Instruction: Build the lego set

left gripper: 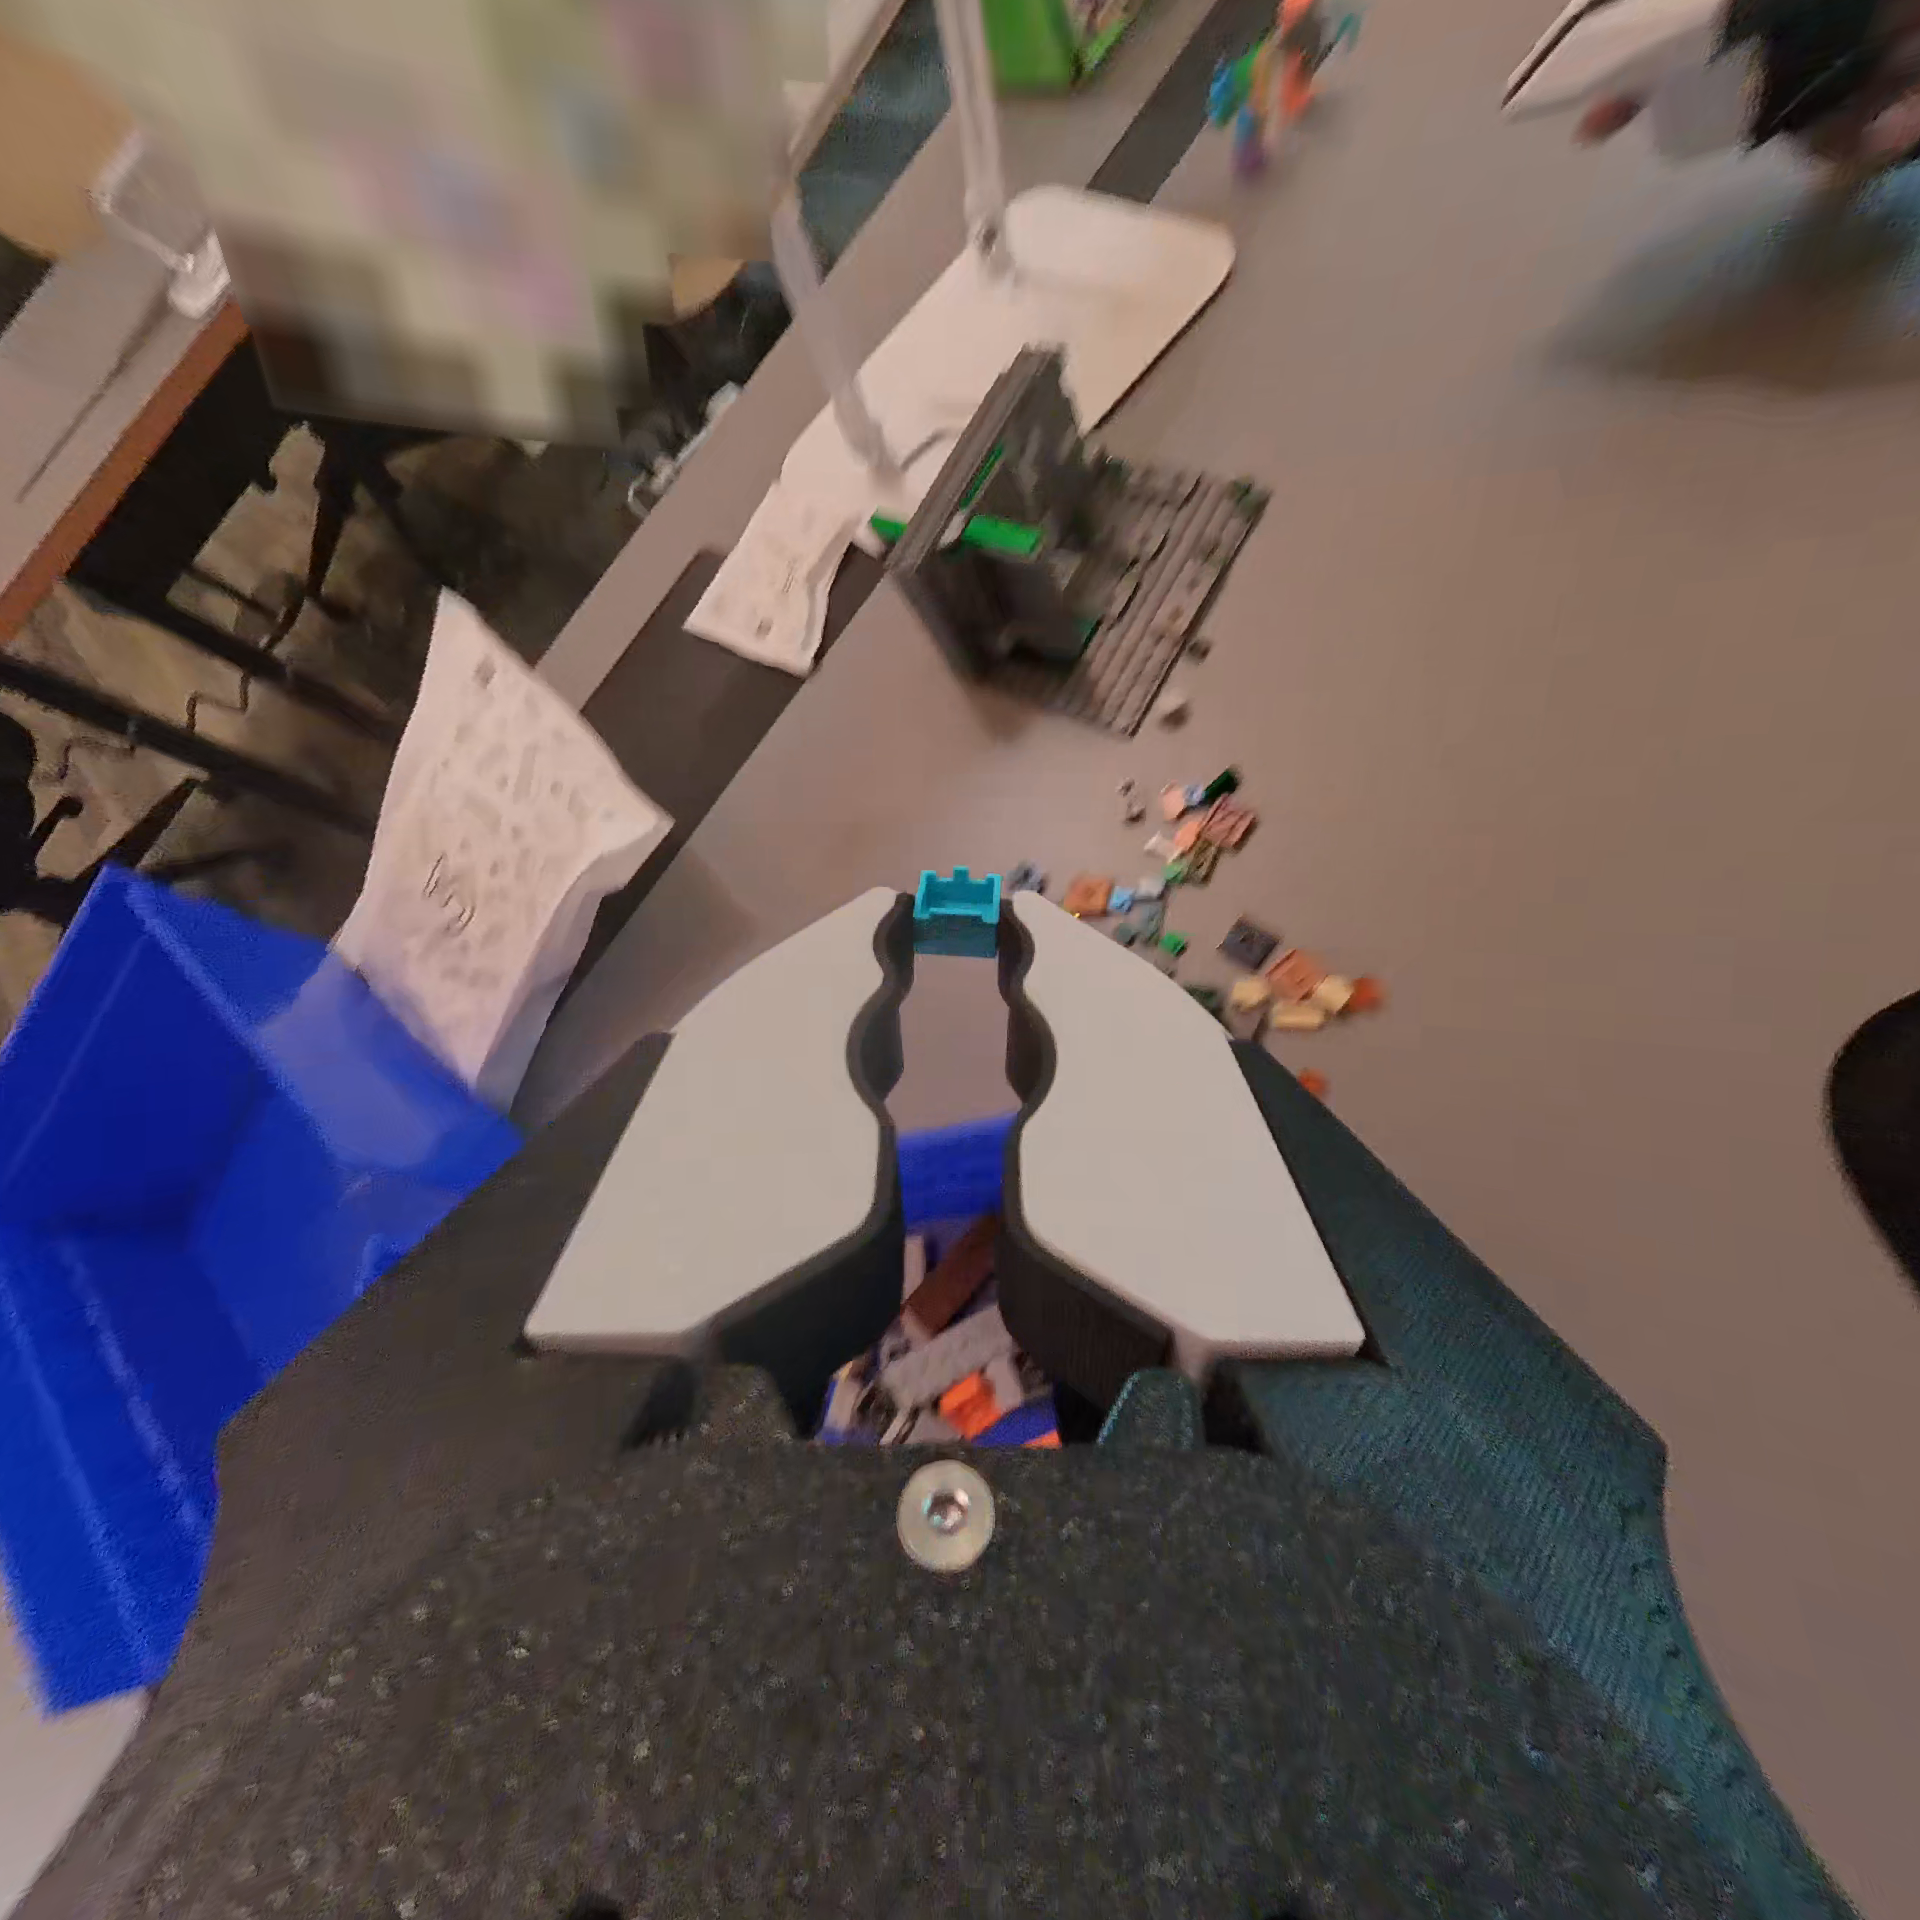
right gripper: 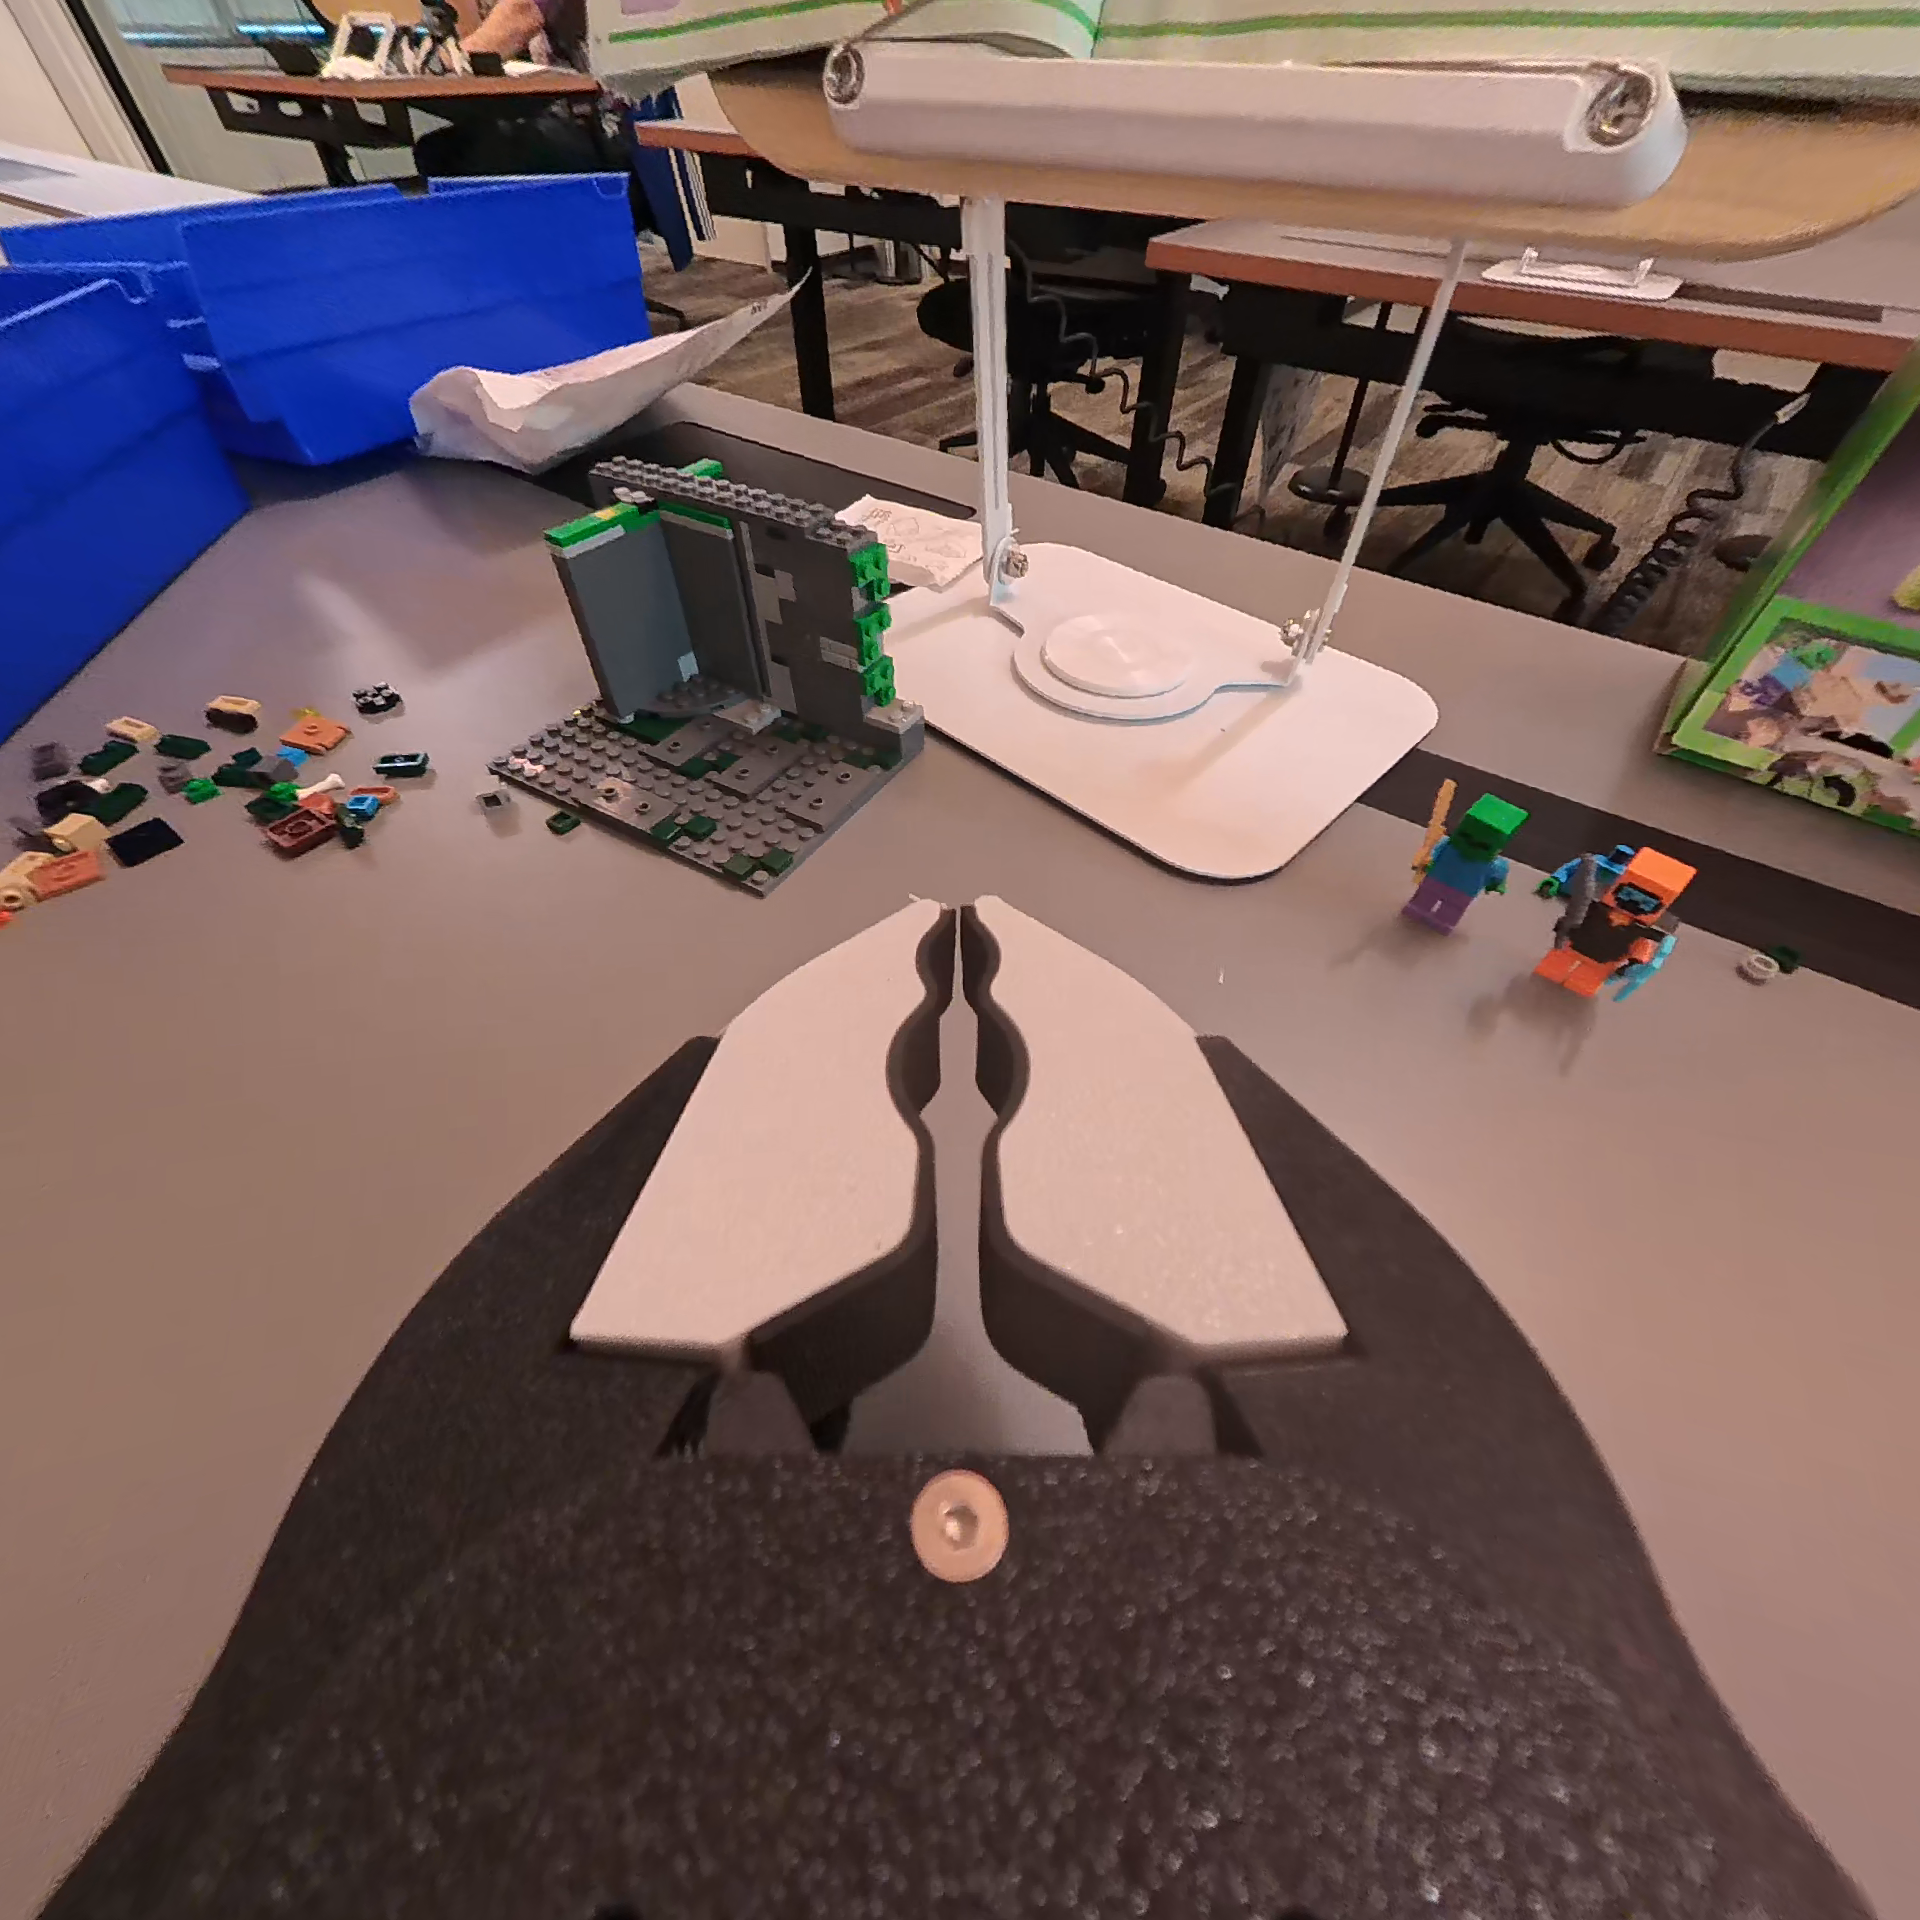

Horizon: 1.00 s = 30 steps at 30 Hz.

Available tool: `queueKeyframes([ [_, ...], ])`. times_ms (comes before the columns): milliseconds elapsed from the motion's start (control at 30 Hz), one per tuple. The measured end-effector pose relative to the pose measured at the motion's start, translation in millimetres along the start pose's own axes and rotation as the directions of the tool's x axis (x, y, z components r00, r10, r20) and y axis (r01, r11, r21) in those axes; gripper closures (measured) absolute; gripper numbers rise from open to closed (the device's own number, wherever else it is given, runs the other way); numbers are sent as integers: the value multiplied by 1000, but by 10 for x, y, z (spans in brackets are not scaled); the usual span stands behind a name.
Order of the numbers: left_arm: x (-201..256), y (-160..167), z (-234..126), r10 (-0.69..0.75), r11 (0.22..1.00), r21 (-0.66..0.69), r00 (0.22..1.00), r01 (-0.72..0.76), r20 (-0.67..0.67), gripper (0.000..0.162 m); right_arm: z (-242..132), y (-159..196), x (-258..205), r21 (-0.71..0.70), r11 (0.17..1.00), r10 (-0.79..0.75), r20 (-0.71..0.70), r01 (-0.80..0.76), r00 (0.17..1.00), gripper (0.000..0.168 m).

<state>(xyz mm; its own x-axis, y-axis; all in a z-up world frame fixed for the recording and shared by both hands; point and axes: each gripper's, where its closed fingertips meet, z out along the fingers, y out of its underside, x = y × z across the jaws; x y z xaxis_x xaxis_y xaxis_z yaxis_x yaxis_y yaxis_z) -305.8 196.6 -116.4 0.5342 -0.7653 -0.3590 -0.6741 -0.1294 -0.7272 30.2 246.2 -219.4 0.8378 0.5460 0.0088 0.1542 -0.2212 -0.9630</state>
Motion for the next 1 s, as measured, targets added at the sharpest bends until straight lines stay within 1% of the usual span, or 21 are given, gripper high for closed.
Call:
queueKeyframes([
  [67,197,-198,67,1,998,64,1000,0,-21,147,0,-12,-29,5,1000,-6,11,6,1000,168],
  [133,423,-410,145,-21,989,144,998,30,-66,147,-3,-29,-60,12,1000,-15,23,14,1000,168],
  [200,655,-625,237,-58,972,220,990,85,-126,147,-11,-57,-96,27,999,-24,37,23,999,168],
  [300,1000,-945,403,-131,925,321,962,205,-238,147,-41,-138,-174,69,996,-52,70,48,996,167],
  [367,1184,-1140,533,-193,875,373,929,308,-315,147,-77,-212,-247,108,991,-86,98,76,991,167],
  [467,1371,-1353,785,-286,796,408,872,447,-397,147,-136,-313,-376,161,979,-147,138,125,979,167],
  [600,1515,-1590,1091,-426,657,387,741,648,-519,147,-206,-403,-547,220,962,-205,195,161,959,164],
  [700,1536,-1693,1272,-527,518,339,605,785,-597,147,-250,-461,-607,258,953,-218,220,159,951,158],
  [767,1528,-1690,1374,-562,440,316,532,841,-633,147,-278,-499,-623,277,949,-218,229,151,949,153],
  [933,1562,-1470,1608,-581,339,233,398,912,-710,147,-299,-508,-665,288,945,-232,246,157,941,147],
  [1000,1554,-1400,1636,-577,322,221,376,921,-725,147,-282,-489,-664,280,944,-241,232,173,942,147],
])
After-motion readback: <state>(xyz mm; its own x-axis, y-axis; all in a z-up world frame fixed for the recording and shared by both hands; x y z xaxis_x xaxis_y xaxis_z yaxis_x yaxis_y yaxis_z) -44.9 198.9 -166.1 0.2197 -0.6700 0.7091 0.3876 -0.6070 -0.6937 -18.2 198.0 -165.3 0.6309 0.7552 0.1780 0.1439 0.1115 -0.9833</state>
